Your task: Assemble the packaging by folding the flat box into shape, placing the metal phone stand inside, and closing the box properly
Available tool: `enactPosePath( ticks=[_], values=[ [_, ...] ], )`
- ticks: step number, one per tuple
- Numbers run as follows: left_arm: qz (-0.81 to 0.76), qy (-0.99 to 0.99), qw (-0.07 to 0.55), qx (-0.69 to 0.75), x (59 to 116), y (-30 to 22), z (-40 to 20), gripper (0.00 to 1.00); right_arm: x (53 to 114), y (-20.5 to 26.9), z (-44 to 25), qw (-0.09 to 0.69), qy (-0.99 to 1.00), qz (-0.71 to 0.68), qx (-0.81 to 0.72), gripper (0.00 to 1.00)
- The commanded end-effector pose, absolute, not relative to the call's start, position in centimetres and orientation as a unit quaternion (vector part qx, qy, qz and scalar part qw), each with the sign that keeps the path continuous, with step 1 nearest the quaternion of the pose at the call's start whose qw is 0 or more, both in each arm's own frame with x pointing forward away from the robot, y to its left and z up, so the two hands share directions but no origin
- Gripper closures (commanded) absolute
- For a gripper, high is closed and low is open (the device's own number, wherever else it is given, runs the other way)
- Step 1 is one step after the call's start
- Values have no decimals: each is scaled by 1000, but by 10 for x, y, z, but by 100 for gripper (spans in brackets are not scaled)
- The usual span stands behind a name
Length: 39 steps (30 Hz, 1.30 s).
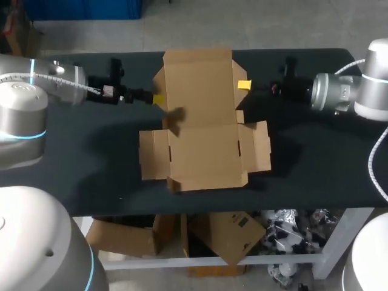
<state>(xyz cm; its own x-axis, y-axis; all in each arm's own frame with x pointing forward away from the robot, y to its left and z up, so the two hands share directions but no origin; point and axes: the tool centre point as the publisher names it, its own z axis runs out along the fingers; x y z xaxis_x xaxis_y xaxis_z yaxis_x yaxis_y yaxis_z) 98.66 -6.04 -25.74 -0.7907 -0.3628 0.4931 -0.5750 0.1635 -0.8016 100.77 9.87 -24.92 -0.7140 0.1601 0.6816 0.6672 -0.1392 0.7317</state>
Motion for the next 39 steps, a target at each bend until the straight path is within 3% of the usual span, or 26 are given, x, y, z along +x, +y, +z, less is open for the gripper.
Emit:
enactPosePath(
  ticks=[1, 16, 23, 31, 32, 33, 34, 39],
  values=[
    [576, -756, 98, 295, 997, -68, -256, 0, 1005, 96, -252, 187, -621, -689, -323, 100],
    [598, -753, 111, 251, 1001, -93, -246, 1, 1003, 98, -248, 184, -604, -713, -306, 100],
    [608, -750, 115, 233, 999, -102, -243, 20, 1003, 101, -246, 184, -602, -716, -301, 100],
    [614, -749, 119, 218, 996, -114, -242, 34, 1004, 104, -244, 185, -599, -721, -295, 100],
    [615, -749, 120, 217, 996, -114, -242, 37, 1003, 104, -243, 185, -599, -721, -295, 100],
    [616, -748, 121, 216, 995, -115, -242, 48, 1003, 104, -243, 184, -599, -722, -294, 100],
    [617, -748, 121, 214, 995, -116, -241, 51, 1003, 104, -242, 184, -599, -722, -294, 100],
    [619, -747, 122, 208, 994, -119, -240, 53, 1003, 105, -242, 184, -599, -723, -292, 100]
  ],
)
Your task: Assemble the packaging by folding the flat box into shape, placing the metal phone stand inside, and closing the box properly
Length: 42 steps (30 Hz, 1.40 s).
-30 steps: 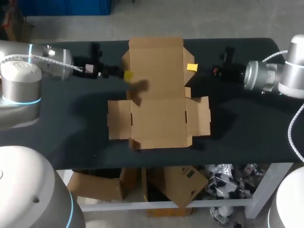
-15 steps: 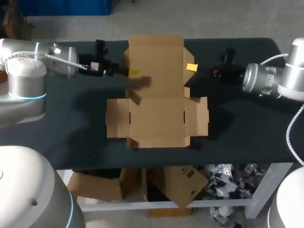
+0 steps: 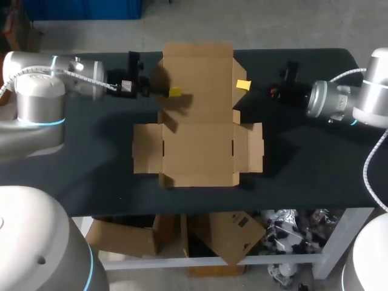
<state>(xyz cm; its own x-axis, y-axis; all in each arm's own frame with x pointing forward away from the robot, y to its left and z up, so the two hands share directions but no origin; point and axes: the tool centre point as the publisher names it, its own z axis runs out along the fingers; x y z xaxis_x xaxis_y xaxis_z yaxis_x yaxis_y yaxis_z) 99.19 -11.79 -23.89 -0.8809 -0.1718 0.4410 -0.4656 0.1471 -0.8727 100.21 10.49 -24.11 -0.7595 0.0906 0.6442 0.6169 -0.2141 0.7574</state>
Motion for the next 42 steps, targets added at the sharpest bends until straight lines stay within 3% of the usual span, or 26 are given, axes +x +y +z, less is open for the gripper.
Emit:
enactPosePath(
  ticks=[1, 14, 17, 20, 36, 37, 38, 39, 42],
  values=[
    [619, -747, 122, 207, 993, -120, -240, 53, 1004, 105, -242, 184, -598, -723, -291, 100],
    [625, -744, 128, 198, 992, -125, -239, 64, 1005, 108, -240, 185, -599, -724, -288, 100],
    [625, -744, 128, 198, 992, -125, -239, 74, 1005, 109, -240, 185, -599, -724, -287, 100],
    [627, -743, 129, 197, 991, -125, -238, 100, 1005, 109, -239, 185, -598, -725, -286, 100],
    [628, -745, 137, 178, 989, -128, -236, 100, 1003, 108, -237, 188, -598, -727, -282, 100],
    [628, -745, 138, 177, 989, -128, -236, 100, 1003, 108, -236, 188, -598, -726, -282, 89],
    [627, -746, 138, 177, 989, -128, -236, 100, 1002, 107, -236, 187, -601, -724, -283, 70],
    [627, -746, 139, 176, 989, -128, -236, 100, 1002, 105, -235, 186, -601, -723, -284, 60],
    [626, -747, 141, 172, 989, -128, -235, 100, 998, 98, -232, 172, -608, -717, -295, 47]
  ],
)
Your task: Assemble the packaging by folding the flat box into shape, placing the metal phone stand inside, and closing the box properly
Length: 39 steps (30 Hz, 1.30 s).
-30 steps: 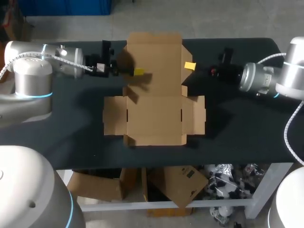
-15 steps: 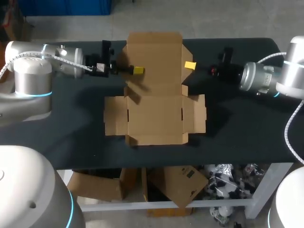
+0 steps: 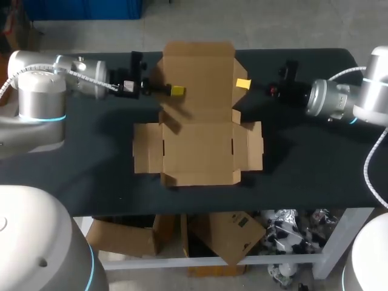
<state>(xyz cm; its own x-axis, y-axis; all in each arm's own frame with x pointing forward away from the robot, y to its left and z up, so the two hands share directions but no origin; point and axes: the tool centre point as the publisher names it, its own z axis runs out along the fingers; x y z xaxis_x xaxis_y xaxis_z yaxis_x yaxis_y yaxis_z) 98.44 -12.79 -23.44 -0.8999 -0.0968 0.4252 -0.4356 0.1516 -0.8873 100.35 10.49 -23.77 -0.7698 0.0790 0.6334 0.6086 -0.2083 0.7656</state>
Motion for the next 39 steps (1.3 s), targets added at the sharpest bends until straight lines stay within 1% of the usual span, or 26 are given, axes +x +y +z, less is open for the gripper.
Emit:
enactPosePath(
  ticks=[1, 14, 18, 21, 22, 24, 25, 32, 39],
  values=[
    [626, -747, 141, 172, 989, -128, -235, 100, 997, 96, -231, 169, -611, -714, -297, 47],
    [631, -745, 142, 163, 995, -136, -232, 100, 967, 54, -213, 106, -634, -686, -341, 52],
    [632, -744, 141, 164, 999, -138, -232, 100, 956, 40, -212, 87, -639, -677, -356, 55],
    [633, -744, 141, 164, 1001, -140, -232, 100, 947, 30, -211, 75, -643, -670, -364, 65],
    [633, -744, 141, 164, 1002, -141, -232, 100, 942, 25, -211, 68, -644, -667, -368, 76],
    [634, -743, 140, 163, 1003, -142, -231, 100, 935, 19, -211, 59, -647, -664, -371, 91],
    [635, -742, 139, 163, 1004, -143, -230, 100, 931, 17, -210, 54, -649, -661, -373, 100],
    [643, -737, 129, 161, 1008, -148, -225, 100, 904, 0, -211, 18, -665, -647, -372, 100],
    [644, -738, 128, 157, 1010, -156, -223, 100, 879, -3, -214, -23, -683, -633, -364, 100]
  ],
)
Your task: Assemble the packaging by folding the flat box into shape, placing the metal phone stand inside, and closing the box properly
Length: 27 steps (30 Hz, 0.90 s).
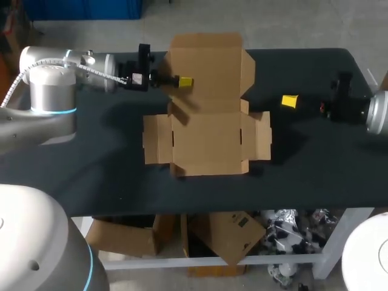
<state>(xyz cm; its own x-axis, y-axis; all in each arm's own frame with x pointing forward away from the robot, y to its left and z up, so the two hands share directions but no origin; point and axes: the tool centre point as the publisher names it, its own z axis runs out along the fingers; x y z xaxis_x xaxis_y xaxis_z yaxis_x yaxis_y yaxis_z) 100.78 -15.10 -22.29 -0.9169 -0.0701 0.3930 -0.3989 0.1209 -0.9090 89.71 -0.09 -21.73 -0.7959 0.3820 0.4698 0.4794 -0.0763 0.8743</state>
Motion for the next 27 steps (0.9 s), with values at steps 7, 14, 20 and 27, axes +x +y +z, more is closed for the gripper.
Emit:
enactPosePath(
  ticks=[7, 14, 20, 27],
  values=[
    [641, -740, 130, 155, 1010, -157, -222, 100, 865, 5, -223, -73, -705, -595, -379, 100],
    [641, -740, 130, 155, 1010, -157, -222, 100, 865, 5, -223, -73, -705, -595, -379, 100],
    [641, -740, 130, 155, 1010, -157, -222, 100, 865, 5, -223, -73, -705, -595, -379, 100],
    [641, -740, 130, 155, 1010, -157, -222, 100, 864, 8, -224, -72, -707, -597, -372, 100]
  ],
)
